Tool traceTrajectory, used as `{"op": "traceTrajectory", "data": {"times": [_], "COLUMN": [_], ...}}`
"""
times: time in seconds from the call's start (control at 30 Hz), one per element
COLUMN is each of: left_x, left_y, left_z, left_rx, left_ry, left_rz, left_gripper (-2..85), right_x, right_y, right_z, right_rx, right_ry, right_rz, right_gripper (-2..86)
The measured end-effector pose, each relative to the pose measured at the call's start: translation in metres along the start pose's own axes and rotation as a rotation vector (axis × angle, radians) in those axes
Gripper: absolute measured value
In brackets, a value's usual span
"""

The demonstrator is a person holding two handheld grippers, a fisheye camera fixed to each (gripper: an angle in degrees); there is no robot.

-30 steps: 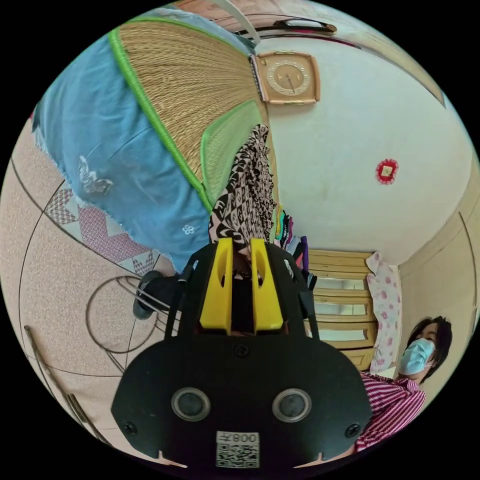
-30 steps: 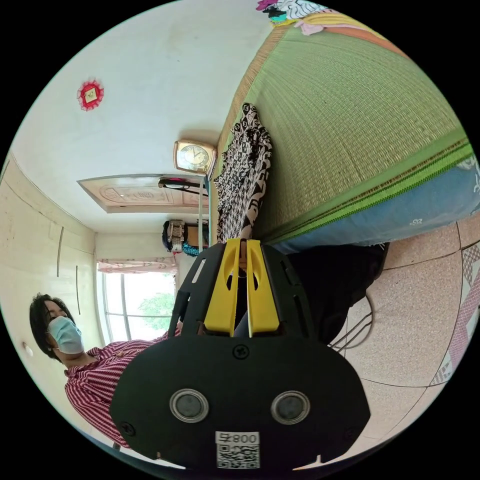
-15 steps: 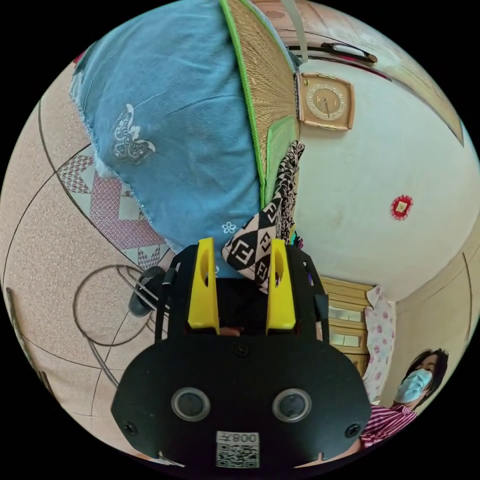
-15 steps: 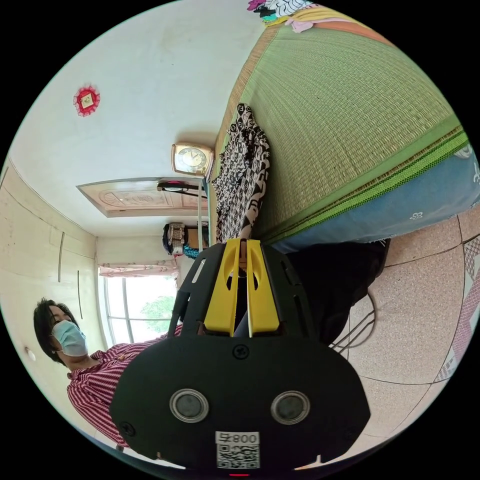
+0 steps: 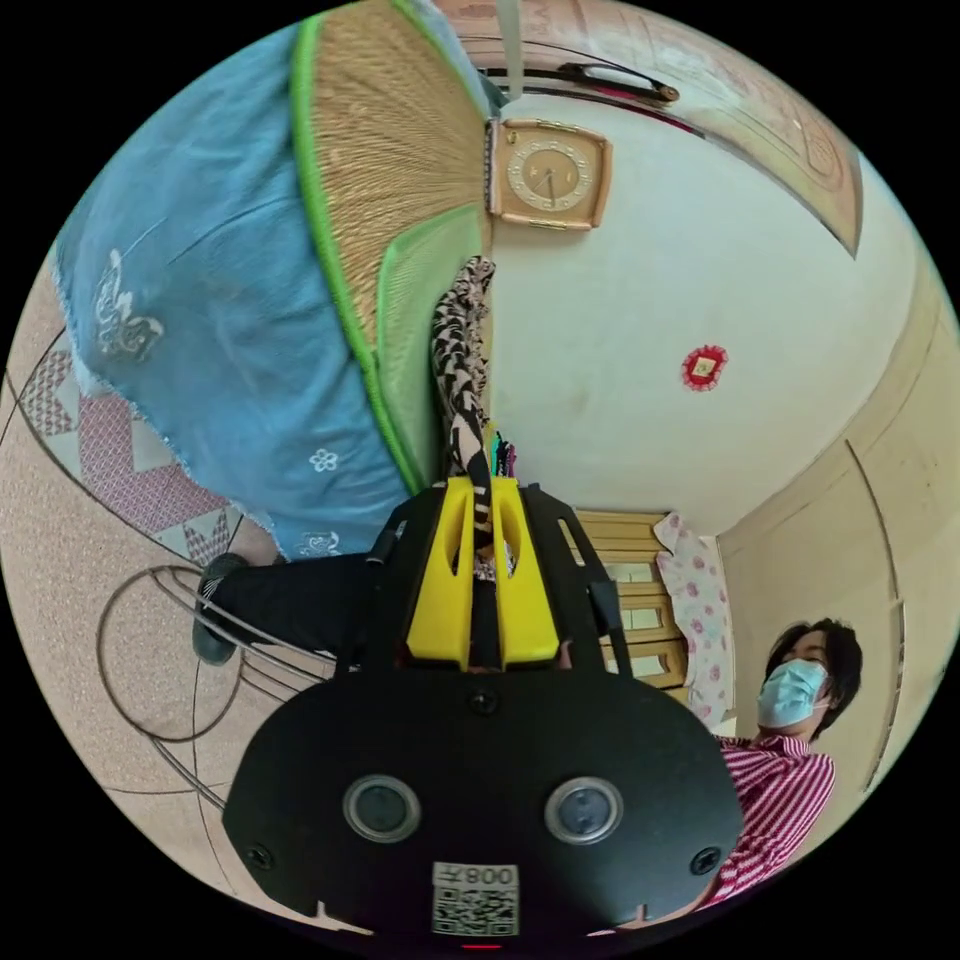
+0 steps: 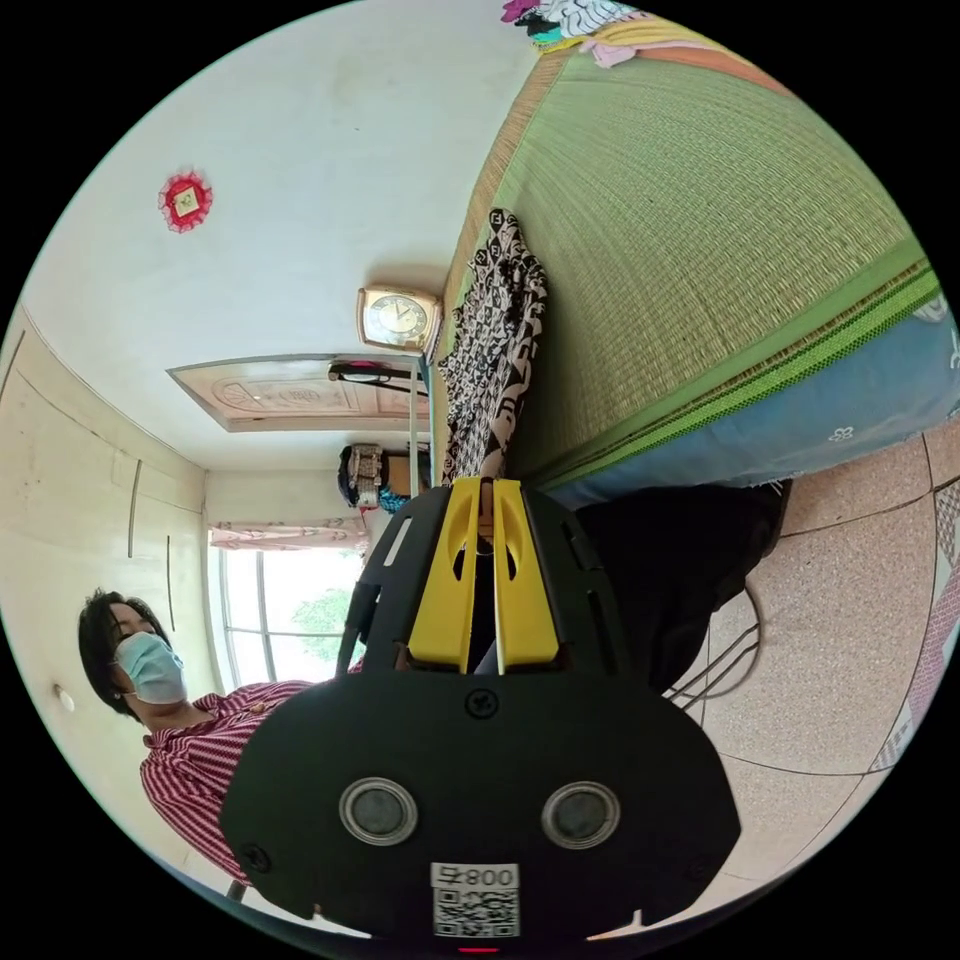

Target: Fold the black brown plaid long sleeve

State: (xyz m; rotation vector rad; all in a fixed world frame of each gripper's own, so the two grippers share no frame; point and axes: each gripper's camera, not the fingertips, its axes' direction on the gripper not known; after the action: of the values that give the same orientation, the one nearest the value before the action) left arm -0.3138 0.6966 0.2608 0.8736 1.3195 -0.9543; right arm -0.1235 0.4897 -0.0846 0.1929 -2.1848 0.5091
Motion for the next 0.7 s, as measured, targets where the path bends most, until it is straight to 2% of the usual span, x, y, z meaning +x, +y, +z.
{"op": "traceTrajectory", "data": {"times": [0.3, 0.47, 0.7], "left_x": [0.055, 0.007, -0.037], "left_y": [0.017, 0.041, 0.065], "left_z": [-0.011, -0.028, -0.034], "left_rx": [-0.093, -0.107, -0.074], "left_ry": [0.089, -0.003, 0.022], "left_rz": [0.200, 0.070, -0.019], "left_gripper": [2.9, 2.8, 2.8], "right_x": [-0.060, -0.018, 0.035], "right_y": [0.020, 0.048, 0.076], "right_z": [-0.029, -0.038, -0.029], "right_rx": [-0.055, -0.054, 0.012], "right_ry": [0.030, 0.066, 0.007], "right_rz": [-0.144, -0.030, 0.091], "right_gripper": [2.1, 2.7, 7.2]}}
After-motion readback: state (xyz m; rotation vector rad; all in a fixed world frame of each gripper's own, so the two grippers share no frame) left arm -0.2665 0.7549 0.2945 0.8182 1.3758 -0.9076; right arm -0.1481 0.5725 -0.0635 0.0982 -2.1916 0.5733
